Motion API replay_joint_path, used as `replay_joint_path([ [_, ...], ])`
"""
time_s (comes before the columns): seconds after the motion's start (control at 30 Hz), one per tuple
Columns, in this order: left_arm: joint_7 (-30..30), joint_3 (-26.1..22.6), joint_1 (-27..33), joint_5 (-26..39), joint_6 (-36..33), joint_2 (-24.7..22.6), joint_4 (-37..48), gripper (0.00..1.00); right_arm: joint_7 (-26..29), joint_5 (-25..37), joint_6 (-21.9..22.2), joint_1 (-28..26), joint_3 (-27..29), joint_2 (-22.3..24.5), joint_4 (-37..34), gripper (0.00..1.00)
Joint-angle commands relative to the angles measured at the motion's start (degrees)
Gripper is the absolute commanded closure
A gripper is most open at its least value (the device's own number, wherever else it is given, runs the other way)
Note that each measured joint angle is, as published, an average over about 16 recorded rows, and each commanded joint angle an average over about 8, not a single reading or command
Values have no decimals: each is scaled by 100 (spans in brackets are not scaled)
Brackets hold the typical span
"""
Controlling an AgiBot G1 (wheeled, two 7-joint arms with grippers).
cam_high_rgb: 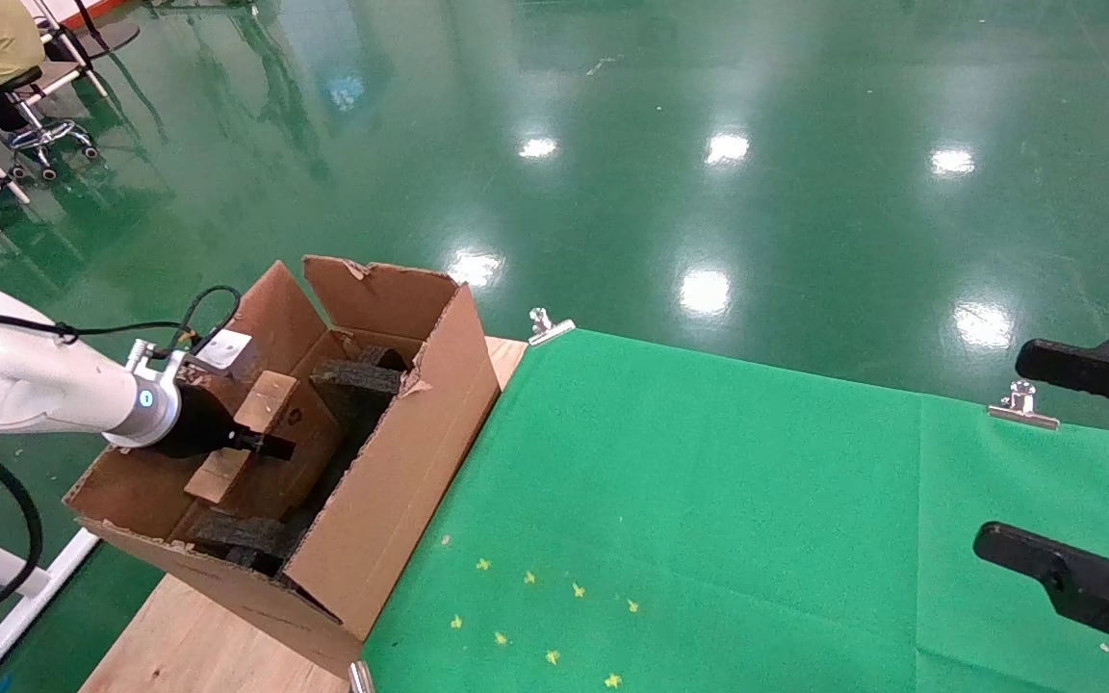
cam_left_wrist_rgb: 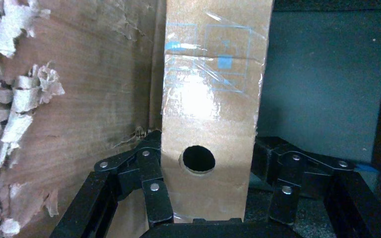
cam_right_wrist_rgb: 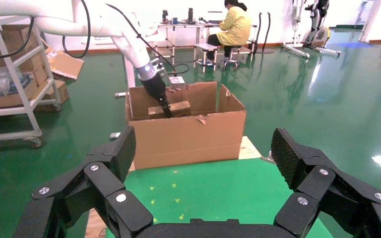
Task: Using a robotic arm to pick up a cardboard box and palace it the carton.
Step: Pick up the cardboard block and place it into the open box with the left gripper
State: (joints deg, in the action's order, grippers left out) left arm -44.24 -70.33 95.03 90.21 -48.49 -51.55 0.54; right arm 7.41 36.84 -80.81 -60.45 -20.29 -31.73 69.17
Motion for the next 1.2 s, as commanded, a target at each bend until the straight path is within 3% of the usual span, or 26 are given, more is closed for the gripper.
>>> replay_joint_path([
  [0.03, 5, 0, 4, 0, -11, 2, -1, 0, 0, 0, 0, 0, 0, 0, 0, 0],
  [0.83, 25, -71, 373, 96, -204, 84, 25, 0, 0, 0, 0, 0, 0, 0, 0, 0],
  [1.2, 29, 82, 1201, -123, -515, 259, -214, 0, 0, 0, 0, 0, 0, 0, 0, 0],
])
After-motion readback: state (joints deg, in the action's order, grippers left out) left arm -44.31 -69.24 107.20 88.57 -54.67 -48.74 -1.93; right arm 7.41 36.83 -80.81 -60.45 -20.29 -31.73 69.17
